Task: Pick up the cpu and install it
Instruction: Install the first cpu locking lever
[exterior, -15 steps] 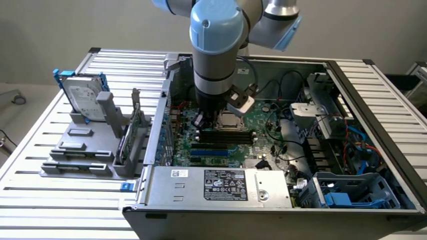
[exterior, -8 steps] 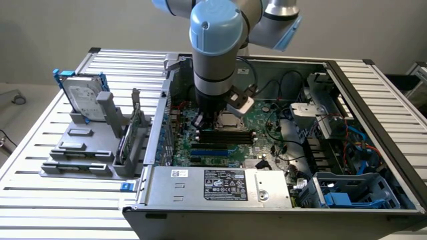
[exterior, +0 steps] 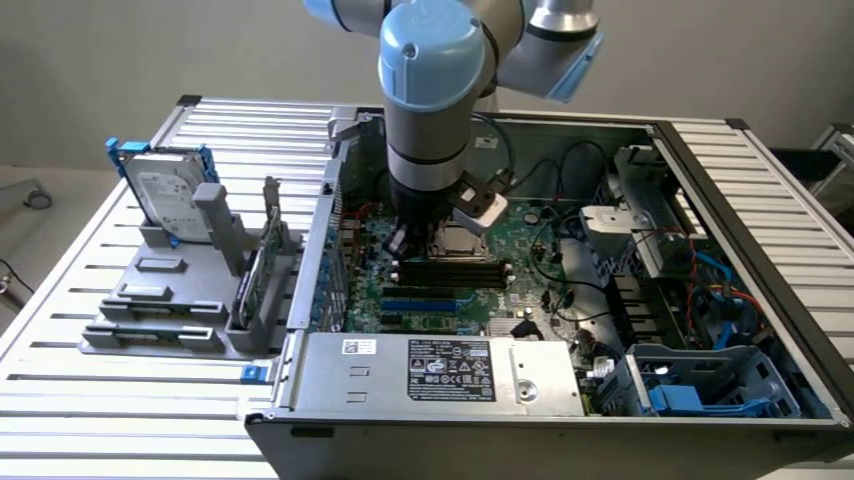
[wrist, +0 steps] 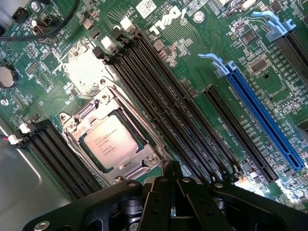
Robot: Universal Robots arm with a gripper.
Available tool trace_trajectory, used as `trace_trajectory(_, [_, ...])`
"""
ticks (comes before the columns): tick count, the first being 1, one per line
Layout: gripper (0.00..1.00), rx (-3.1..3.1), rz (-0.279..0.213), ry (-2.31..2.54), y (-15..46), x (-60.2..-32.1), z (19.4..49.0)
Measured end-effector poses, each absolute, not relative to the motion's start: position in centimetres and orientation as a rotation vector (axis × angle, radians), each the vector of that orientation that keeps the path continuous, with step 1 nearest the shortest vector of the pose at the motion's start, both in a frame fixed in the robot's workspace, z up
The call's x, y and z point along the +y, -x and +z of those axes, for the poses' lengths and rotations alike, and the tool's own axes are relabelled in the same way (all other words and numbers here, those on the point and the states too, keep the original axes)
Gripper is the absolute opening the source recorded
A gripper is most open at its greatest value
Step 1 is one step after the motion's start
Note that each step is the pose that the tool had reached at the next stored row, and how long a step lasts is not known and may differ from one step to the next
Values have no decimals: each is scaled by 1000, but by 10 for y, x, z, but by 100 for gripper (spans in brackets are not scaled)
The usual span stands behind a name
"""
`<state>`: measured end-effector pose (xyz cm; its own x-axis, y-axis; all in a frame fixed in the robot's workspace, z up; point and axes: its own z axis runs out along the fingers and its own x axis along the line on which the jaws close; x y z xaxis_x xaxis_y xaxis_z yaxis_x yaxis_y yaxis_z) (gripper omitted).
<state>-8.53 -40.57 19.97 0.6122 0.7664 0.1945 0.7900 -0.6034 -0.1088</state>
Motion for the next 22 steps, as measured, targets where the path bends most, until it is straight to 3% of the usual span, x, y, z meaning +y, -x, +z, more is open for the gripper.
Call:
trace_trajectory(12, [11,-1307,-173,2678,85,-399,211])
trace_trajectory(22, [11,-1310,-168,2685,85,-394,252])
